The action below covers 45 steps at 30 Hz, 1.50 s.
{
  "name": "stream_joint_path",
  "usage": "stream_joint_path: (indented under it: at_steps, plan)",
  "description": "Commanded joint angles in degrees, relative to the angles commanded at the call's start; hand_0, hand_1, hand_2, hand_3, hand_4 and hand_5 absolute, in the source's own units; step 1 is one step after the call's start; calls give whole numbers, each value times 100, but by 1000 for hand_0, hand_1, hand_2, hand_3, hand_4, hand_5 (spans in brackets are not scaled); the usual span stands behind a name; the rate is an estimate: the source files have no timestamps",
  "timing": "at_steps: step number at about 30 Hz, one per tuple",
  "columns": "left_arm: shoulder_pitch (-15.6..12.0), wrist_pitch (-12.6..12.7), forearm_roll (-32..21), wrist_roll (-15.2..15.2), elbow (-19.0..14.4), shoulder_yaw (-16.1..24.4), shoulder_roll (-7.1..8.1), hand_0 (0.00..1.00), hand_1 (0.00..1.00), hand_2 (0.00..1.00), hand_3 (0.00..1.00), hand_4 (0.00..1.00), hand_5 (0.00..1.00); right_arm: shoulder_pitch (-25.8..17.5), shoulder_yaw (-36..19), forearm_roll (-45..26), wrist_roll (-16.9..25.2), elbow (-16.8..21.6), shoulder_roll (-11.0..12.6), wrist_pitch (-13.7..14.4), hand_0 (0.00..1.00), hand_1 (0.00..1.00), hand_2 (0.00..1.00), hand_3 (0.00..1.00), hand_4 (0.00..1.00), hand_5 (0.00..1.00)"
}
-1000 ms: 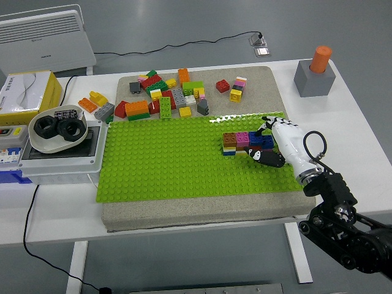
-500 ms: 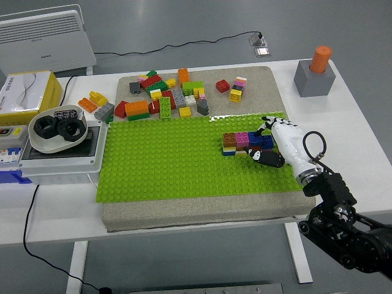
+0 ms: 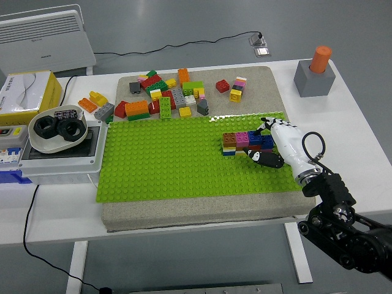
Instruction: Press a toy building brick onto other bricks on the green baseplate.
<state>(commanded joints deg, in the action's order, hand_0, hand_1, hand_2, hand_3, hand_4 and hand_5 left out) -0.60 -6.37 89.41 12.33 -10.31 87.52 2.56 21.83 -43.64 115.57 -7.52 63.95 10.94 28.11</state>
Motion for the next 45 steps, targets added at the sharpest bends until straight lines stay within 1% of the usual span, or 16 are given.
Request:
stream_joint_path:
  at_steps: [45]
  plan:
    - [1,8,13,-8,0,23,-1,718,411,561,778,944,998,-4,67,9,-24,-38,49,-25,805,863,863,565,845,477]
